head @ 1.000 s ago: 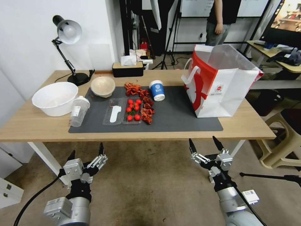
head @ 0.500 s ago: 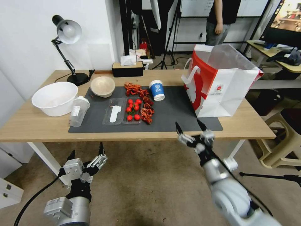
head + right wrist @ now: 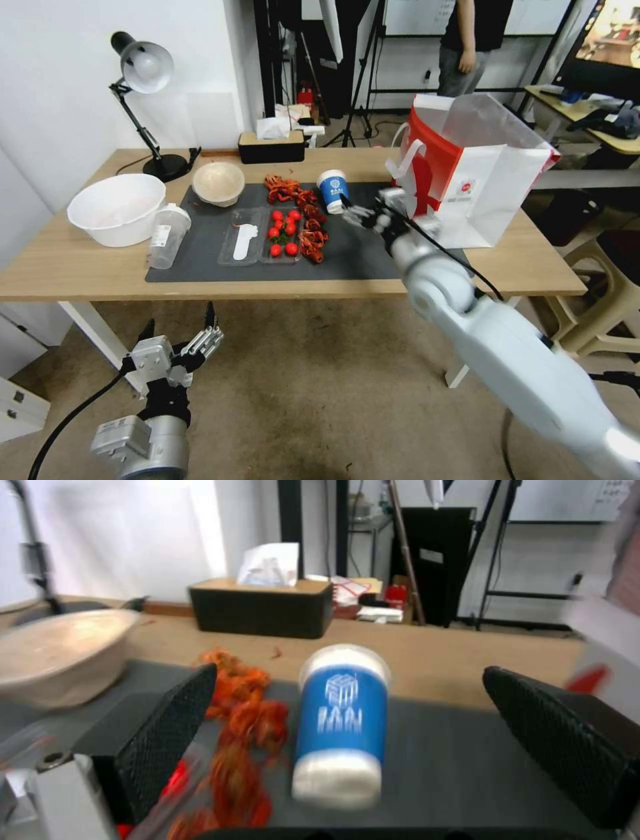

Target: Pick up the trash from the table and place it into the takeout bag.

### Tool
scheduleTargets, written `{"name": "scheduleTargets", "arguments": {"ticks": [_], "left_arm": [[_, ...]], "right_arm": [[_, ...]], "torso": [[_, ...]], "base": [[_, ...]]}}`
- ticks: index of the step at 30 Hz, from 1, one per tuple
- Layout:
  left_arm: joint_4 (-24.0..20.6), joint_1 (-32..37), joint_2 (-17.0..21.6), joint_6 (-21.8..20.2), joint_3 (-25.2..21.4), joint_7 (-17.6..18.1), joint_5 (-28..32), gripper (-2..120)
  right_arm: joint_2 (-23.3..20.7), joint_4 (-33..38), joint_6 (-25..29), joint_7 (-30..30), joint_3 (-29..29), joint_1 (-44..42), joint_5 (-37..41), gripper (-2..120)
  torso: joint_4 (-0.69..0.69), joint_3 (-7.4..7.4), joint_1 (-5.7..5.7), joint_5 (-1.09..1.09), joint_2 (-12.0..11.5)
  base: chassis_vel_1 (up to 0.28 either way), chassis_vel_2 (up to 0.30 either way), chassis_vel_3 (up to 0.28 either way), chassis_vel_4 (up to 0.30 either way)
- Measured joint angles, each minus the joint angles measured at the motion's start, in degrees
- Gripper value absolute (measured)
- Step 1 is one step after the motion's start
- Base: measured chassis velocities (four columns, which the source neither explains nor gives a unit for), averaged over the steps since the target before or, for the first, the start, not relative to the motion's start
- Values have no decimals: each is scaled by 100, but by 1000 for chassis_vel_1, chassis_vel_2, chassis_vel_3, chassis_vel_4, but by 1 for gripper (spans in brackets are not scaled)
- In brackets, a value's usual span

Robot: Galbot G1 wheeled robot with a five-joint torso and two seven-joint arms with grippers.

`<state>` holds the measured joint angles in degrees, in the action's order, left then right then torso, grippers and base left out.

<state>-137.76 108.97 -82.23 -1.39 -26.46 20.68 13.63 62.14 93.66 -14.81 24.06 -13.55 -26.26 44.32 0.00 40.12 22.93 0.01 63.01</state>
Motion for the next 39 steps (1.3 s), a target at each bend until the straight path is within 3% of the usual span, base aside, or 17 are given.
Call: {"name": "scheduleTargets", "arguments": {"ticks": [6,9,13,29,36,39], "left_arm": [[6,-6,-1,0,-16,11,5,100],[9,-1,-20,39,-54,31,11,100],[7,5,-26,56,-64,37,17,100],[7,11,-1,90,-53,44,27,100],[-25,39,32,102,-36,128,13,100],[-38,62,36,104,-29,153,13,100]], "right_arm": [[387,-739,-269,241,-302,786,184,100],[1018,-1856,-971,478,-604,1656,396,100],[1226,-2135,-1298,605,-660,1784,396,100],[1470,-2621,-1924,765,-604,1790,473,100],[1318,-2523,-2261,656,-563,1626,717,100],[1305,-2539,-2319,627,-534,1576,901,89]], "torso": [[1,0,1,-4,0],[0,-1,0,-4,0],[1,0,0,-1,0],[0,-1,-1,-1,1],[1,-1,-1,-1,1],[0,-2,-1,-1,1]], "base": [[0,0,0,0],[0,0,0,0],[0,0,0,0],[0,0,0,0],[0,0,0,0],[0,0,0,0]]}}
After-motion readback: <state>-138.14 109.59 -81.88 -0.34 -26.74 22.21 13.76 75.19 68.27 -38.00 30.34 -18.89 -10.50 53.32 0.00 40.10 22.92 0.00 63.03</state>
